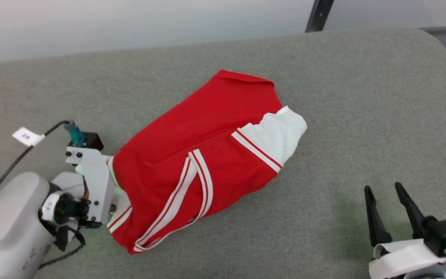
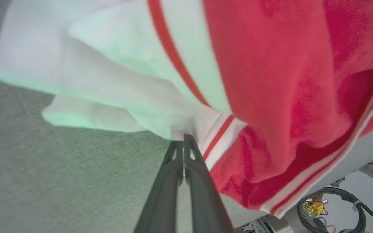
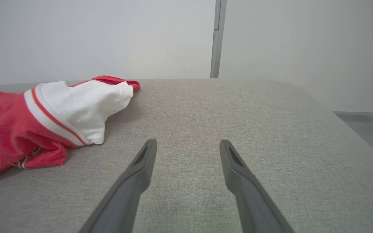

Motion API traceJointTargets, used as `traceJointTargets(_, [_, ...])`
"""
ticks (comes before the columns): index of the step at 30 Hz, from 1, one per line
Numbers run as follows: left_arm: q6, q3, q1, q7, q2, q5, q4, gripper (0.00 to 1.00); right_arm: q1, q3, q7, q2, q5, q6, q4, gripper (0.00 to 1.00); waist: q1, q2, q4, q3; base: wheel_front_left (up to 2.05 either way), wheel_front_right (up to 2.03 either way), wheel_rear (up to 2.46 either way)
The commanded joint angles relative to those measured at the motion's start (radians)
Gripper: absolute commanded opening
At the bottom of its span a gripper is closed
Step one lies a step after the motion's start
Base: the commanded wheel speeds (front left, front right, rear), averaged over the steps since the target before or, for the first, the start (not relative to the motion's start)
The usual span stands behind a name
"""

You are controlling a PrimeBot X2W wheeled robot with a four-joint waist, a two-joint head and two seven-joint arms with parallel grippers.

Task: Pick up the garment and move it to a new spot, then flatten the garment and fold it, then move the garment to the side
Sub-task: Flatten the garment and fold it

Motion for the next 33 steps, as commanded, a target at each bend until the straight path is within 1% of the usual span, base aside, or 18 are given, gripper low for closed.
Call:
traceJointTargets(1, [0.007,0.002,-0.003,-0.003,0.002,0.007,-0.004,0.00,-0.021,0.014,0.011,-0.012,0.018,-0.001,0.009,1.00,0.0000,0.0000,0.017,-0.018,0.00,0.00,0.00])
traceJointTargets(3, [0.008,0.002,-0.011,-0.006,0.004,0.012,-0.009,0.00,-0.039,0.037,0.046,-0.039,0.028,-0.001,0.023,1.00,0.0000,0.0000,0.026,-0.026,0.00,0.00,0.00])
traceJointTargets(4, [0.009,0.000,-0.013,-0.006,0.003,0.011,-0.011,0.00,-0.051,0.053,0.069,-0.041,0.058,-0.001,0.026,1.00,0.0000,0.0000,0.032,-0.030,0.00,0.00,0.00])
traceJointTargets(7, [0.012,0.001,-0.018,-0.012,-0.008,0.012,-0.015,0.00,-0.097,0.107,0.145,-0.088,0.099,-0.001,0.017,1.00,0.0000,0.0000,0.046,-0.035,0.00,0.00,0.00])
traceJointTargets(12, [0.008,-0.007,-0.033,-0.019,-0.028,0.017,-0.012,0.00,-0.191,0.222,0.320,-0.162,0.206,-0.001,0.004,1.00,0.0000,0.0000,0.071,-0.034,0.00,0.00,0.00])
traceJointTargets(16, [-0.002,-0.017,-0.045,-0.026,-0.048,0.023,-0.001,0.00,-0.282,0.331,0.443,-0.237,0.286,-0.001,-0.014,1.00,0.0000,0.0000,0.090,-0.028,0.00,0.00,0.00])
traceJointTargets(20, [-0.013,-0.024,-0.064,-0.033,-0.068,0.026,0.011,0.00,-0.359,0.392,0.559,-0.288,0.373,-0.001,-0.002,1.00,0.0000,0.0000,0.108,-0.018,0.00,0.00,0.00])
traceJointTargets(24, [-0.028,-0.029,-0.080,-0.044,-0.085,0.030,0.030,0.00,-0.421,0.421,0.648,-0.310,0.426,-0.001,0.014,1.00,0.0000,0.0000,0.124,-0.005,0.00,0.00,0.00])
traceJointTargets(28, [-0.046,-0.033,-0.095,-0.058,-0.096,0.034,0.050,0.00,-0.465,0.439,0.696,-0.311,0.464,-0.001,0.042,1.00,0.0000,0.0000,0.138,0.008,0.00,0.00,0.00])
traceJointTargets(33, [-0.062,-0.039,-0.112,-0.068,-0.108,0.037,0.075,0.00,-0.511,0.478,0.788,-0.311,0.497,-0.001,0.083,1.00,0.0000,0.0000,0.150,0.022,0.00,0.00,0.00])
